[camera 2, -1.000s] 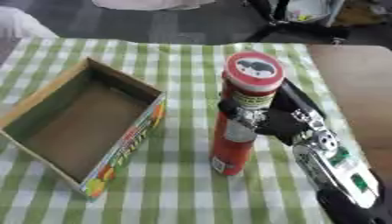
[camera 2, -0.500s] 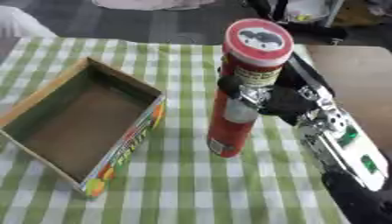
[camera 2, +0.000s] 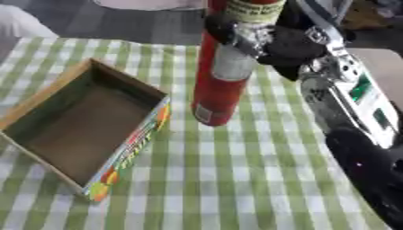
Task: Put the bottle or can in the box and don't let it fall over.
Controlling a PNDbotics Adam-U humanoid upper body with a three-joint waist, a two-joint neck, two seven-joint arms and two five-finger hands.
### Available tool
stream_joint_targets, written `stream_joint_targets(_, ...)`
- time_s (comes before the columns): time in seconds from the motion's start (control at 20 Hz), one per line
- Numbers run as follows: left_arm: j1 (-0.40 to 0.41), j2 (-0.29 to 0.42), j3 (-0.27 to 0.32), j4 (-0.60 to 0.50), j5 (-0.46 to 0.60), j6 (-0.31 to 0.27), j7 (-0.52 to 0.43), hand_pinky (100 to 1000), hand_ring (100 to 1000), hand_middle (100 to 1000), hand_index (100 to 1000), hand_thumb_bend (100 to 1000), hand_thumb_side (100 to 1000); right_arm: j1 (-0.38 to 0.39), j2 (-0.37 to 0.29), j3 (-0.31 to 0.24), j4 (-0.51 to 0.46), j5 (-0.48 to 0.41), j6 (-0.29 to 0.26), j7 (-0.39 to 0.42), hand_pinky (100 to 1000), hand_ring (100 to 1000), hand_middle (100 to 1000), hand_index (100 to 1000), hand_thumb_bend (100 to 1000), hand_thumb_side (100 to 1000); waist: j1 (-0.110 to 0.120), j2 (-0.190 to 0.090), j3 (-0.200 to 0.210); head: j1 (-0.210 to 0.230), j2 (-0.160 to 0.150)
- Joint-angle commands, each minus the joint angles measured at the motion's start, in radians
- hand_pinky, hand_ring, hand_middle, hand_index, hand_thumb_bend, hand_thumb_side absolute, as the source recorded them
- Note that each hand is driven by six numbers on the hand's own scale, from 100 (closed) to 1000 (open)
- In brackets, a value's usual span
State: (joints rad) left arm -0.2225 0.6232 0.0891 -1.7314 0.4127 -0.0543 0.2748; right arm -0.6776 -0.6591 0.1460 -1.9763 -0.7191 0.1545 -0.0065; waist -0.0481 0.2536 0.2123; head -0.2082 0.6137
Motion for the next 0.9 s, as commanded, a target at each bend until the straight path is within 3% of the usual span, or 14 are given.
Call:
stream_joint_targets(0.05,-0.016,0.032,0.000,-0.008,-0.003,0.000,-0.006,770,844,768,824,506,485,-0.079,-0.023,0.006,-0.006,-0.030,0.035,-0.014,576,551,543,616,380,100,0.003,-0.027,0.004,-0.012,-0.005)
stream_joint_targets(0.5,-0.036,0.028,-0.012,-0.008,0.002,0.005,-0.015,770,843,769,823,508,483,-0.323,0.066,0.078,0.149,-0.022,0.091,-0.007,574,551,543,615,388,100,0.000,-0.022,0.015,-0.048,-0.005)
stream_joint_targets(0.9,-0.055,0.020,-0.017,-0.009,0.008,0.007,-0.018,770,841,767,824,511,482,-0.400,0.165,0.152,0.249,0.121,0.105,0.014,573,550,543,614,406,100,-0.003,-0.013,0.034,-0.083,-0.007)
